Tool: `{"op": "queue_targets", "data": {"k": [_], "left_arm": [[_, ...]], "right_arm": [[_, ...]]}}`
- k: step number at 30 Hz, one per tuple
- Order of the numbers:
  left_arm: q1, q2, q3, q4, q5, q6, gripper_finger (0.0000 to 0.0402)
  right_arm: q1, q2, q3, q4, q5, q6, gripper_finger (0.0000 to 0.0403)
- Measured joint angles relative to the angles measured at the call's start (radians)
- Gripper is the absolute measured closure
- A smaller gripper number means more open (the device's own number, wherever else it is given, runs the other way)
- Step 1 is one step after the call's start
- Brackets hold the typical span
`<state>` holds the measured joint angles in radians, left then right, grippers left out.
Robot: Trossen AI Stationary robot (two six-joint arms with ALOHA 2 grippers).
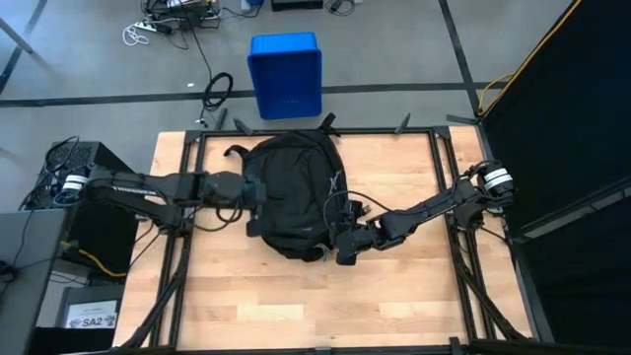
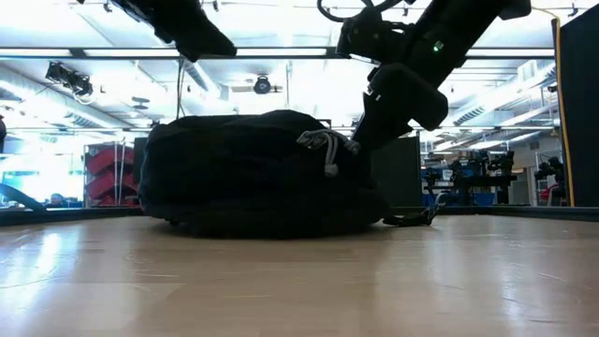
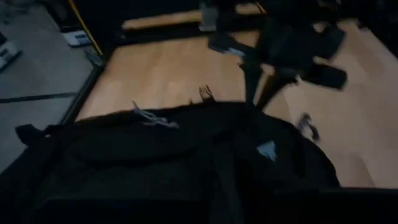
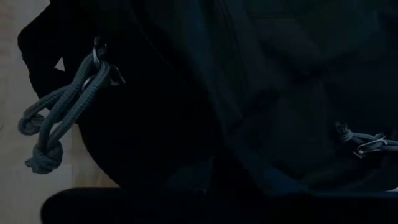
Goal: Unpack backpack
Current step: Open the black backpack
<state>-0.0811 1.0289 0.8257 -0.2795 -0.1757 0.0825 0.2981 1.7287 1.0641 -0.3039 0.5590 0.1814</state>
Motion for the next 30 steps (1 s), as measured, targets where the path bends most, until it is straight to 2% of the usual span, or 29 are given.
{"op": "queue_targets", "data": {"k": [6,10,13,18,27,30], "left_arm": [[-0.104,0.059,0.015,-0.016,0.008,0.094,0.0250],[-0.183,0.117,0.015,-0.019,0.010,0.096,0.0199],[-0.230,0.173,0.015,-0.006,-0.054,0.093,0.0176],[-0.256,0.273,0.015,0.000,-0.258,0.094,0.0167],[-0.253,0.443,0.014,0.110,-0.270,0.067,0.0168],[-0.246,0.484,0.014,0.140,-0.272,0.068,0.0179]], "right_arm": [[-0.003,0.000,0.000,0.005,-0.001,0.066,0.0394],[-0.003,0.000,0.000,0.006,-0.001,0.052,0.0389],[-0.003,0.000,0.000,0.013,-0.001,0.052,0.0386],[-0.003,0.000,0.000,0.023,-0.001,0.052,0.0389],[-0.003,-0.001,0.000,0.023,-0.002,0.055,0.0380],[0.014,-0.025,0.000,0.020,-0.009,0.061,0.0379]]}}
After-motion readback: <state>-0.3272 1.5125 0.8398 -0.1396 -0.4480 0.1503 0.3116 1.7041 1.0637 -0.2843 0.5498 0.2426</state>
